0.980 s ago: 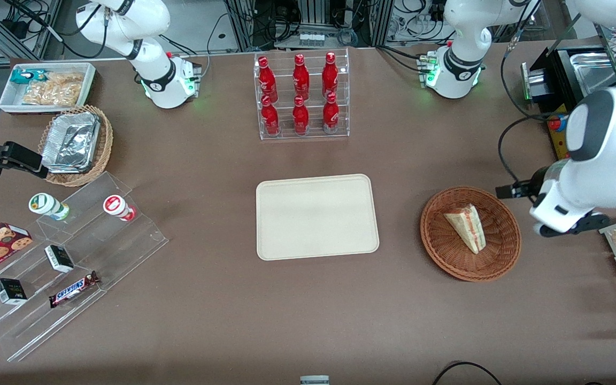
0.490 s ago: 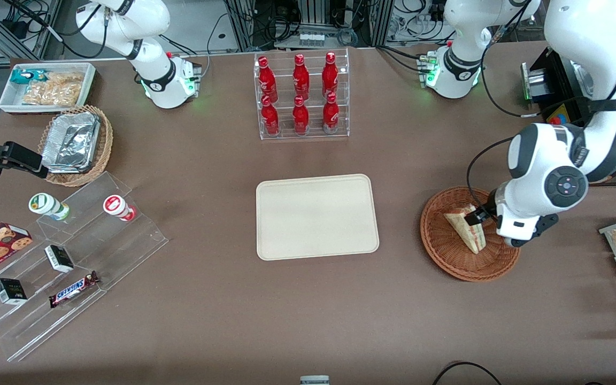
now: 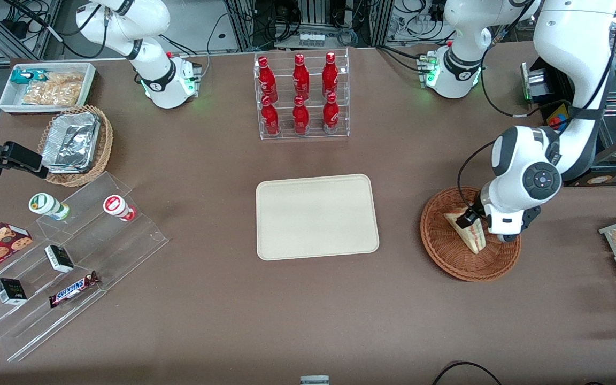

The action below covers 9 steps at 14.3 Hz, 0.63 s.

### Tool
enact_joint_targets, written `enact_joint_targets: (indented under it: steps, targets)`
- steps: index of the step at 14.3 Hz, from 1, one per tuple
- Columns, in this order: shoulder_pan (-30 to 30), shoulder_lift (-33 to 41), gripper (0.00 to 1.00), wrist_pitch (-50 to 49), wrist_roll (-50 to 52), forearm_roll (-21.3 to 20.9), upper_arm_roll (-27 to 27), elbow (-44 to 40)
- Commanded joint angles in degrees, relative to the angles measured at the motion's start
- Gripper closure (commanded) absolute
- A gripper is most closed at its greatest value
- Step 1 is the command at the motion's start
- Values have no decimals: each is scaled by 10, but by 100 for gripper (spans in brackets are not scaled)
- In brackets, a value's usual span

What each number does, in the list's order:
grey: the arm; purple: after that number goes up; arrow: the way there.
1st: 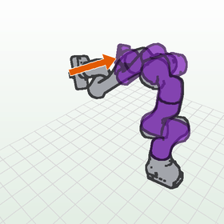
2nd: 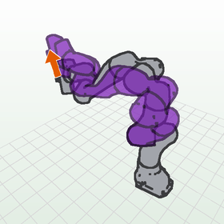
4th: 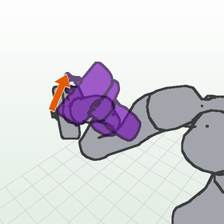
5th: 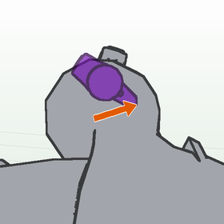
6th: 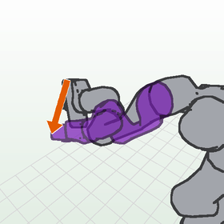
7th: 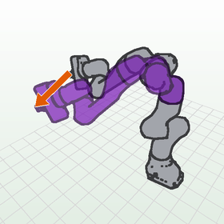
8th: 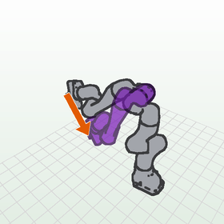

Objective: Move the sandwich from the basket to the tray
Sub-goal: 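Close the left gripper on the wrapped sandwich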

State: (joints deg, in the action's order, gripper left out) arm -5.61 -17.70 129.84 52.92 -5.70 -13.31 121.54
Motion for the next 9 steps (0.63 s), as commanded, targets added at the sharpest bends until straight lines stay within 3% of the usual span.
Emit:
enact_joint_targets:
  steps: [1,2,3,4,5,9]
  targets:
    - [-1,1,0,28,15,-10,-2,22]
    - [-1,0,4,32,15,-10,-2,24]
    - [-1,-2,32,37,15,-10,-2,26]
    - [-1,-2,71,37,15,-10,-2,26]
    - [-1,-1,86,34,12,-10,-2,22]
    - [0,3,94,16,-30,-11,-3,-11]
